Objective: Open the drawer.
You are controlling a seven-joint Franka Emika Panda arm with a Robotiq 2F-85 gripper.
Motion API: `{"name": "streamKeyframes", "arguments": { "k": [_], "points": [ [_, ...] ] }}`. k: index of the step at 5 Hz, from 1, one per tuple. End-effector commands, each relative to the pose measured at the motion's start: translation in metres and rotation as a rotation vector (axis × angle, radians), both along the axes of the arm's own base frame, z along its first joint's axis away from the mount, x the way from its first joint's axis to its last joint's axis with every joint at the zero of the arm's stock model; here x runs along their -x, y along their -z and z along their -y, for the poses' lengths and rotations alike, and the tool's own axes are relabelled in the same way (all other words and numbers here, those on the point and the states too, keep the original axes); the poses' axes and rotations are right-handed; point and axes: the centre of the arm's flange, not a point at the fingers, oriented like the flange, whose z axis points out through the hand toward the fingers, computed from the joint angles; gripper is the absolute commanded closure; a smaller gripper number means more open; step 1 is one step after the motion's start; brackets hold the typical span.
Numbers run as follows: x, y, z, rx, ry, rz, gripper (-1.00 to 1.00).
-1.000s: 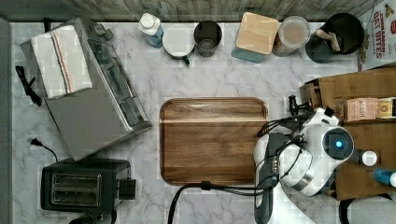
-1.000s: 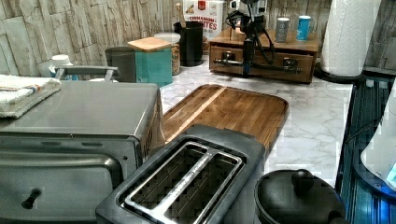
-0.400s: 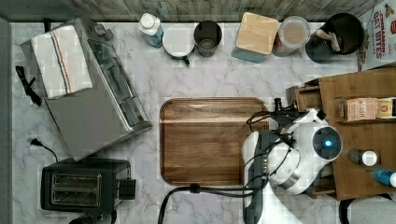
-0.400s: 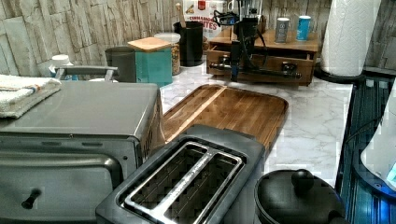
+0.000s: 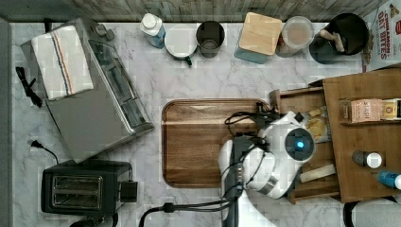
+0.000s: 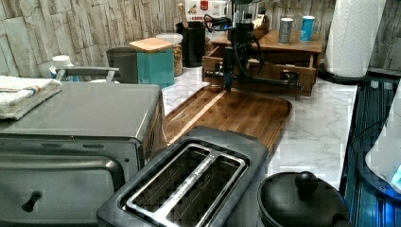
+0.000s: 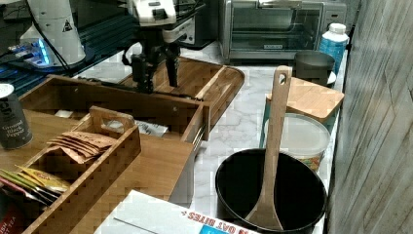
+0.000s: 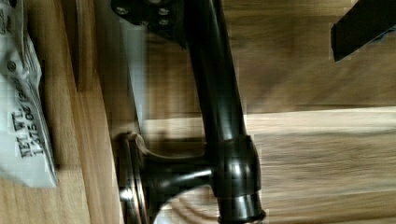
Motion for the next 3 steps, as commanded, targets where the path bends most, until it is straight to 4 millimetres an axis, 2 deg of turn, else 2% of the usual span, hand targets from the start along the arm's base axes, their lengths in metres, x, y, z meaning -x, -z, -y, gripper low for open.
{"name": "streamKeyframes", "arguments": {
  "k": [1, 3],
  "points": [
    [0.0216, 0.0024, -0.1812, -0.044, -0.275, -0.056, -1.0],
    [0.0217, 0.0025, -0.1812, -0.044, -0.275, -0.056, -1.0]
  ]
}}
